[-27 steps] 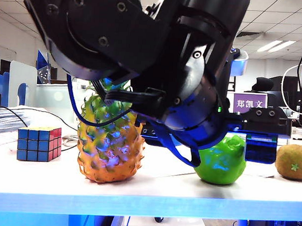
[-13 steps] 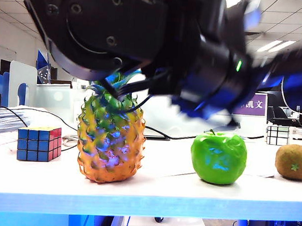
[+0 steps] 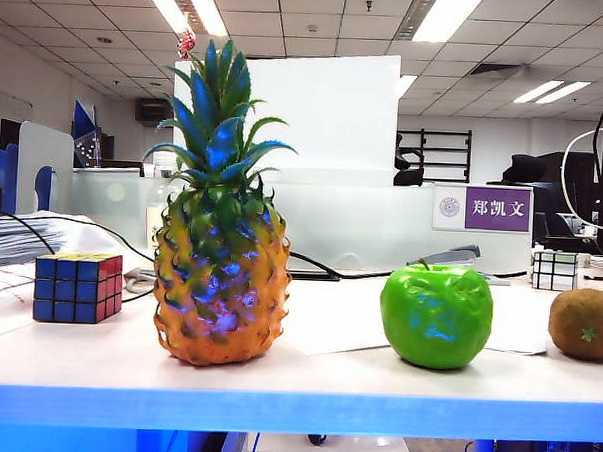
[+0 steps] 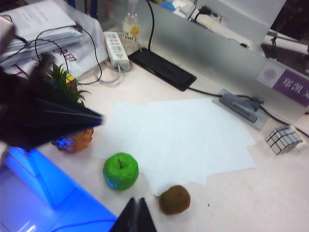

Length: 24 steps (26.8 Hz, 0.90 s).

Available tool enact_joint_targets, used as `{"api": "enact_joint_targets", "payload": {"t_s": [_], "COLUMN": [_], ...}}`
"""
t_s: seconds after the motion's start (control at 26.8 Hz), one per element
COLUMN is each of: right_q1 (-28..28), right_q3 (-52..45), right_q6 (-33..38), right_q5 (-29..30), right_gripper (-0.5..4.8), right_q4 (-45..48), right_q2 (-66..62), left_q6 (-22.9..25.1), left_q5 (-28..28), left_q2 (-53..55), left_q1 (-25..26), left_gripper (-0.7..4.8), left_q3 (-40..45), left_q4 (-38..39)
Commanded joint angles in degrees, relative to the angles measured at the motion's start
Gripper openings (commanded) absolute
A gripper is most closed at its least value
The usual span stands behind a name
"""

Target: Arrange all the fruits from large to small from left to right in a row.

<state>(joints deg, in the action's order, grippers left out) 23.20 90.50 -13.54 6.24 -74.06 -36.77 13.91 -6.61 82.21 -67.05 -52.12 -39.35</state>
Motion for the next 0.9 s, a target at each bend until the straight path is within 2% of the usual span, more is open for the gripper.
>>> {"api": "enact_joint_targets", "payload": {"t_s": [0.04, 0.07, 0.11, 0.15, 0.26, 0.37, 0.49, 0.67, 0.78, 0.9], "right_q1": [0.1, 0.1, 0.1, 0.1, 0.1, 0.1, 0.1, 0.1, 0.1, 0.1], "right_q3": [0.3, 0.3, 0.3, 0.2, 0.1, -1.6, -5.2, -15.9, -24.0, -32.6], "right_q6": [0.1, 0.1, 0.1, 0.2, 0.1, 0.3, 1.4, 6.4, 9.3, 14.1], "right_q5": [0.3, 0.5, 1.3, 3.7, 12.5, 22.1, 27.6, 40.3, 43.9, 44.7], "right_gripper": [-0.08, -0.08, -0.08, -0.08, -0.08, -0.08, -0.08, -0.08, -0.08, -0.08], "right_q4": [2.6, 3.3, 3.9, 5.0, 6.6, 9.7, 13.2, 20.8, 27.1, 35.7], "right_q2": [0.4, 0.4, 0.4, 0.3, 0.2, 0.0, 0.0, 0.5, 1.7, 3.7], "left_q6": [3.3, 2.2, 1.1, -1.5, -6.6, -12.0, -16.4, -23.3, -24.8, -25.1], "left_q5": [-0.2, -1.0, -2.0, -5.2, -11.8, -15.8, -17.1, -17.8, -17.8, -18.0], "left_q2": [-11.3, -15.8, -17.9, -22.9, -30.2, -37.0, -44.6, -55.7, -62.2, -68.2], "left_q1": [1.2, 1.8, 1.8, 1.8, 1.6, 1.1, 1.1, 1.0, 1.0, 1.0], "left_gripper": [-0.05, -0.05, -0.05, -0.05, -0.05, -0.05, -0.05, -0.05, -0.05, -0.05], "left_q3": [-0.1, -0.1, -0.1, -0.1, -0.1, -0.1, 0.0, 0.1, 0.1, 0.1], "left_q4": [32.4, 43.6, 49.0, 59.1, 69.2, 76.1, 82.2, 89.7, 91.2, 91.0]}}
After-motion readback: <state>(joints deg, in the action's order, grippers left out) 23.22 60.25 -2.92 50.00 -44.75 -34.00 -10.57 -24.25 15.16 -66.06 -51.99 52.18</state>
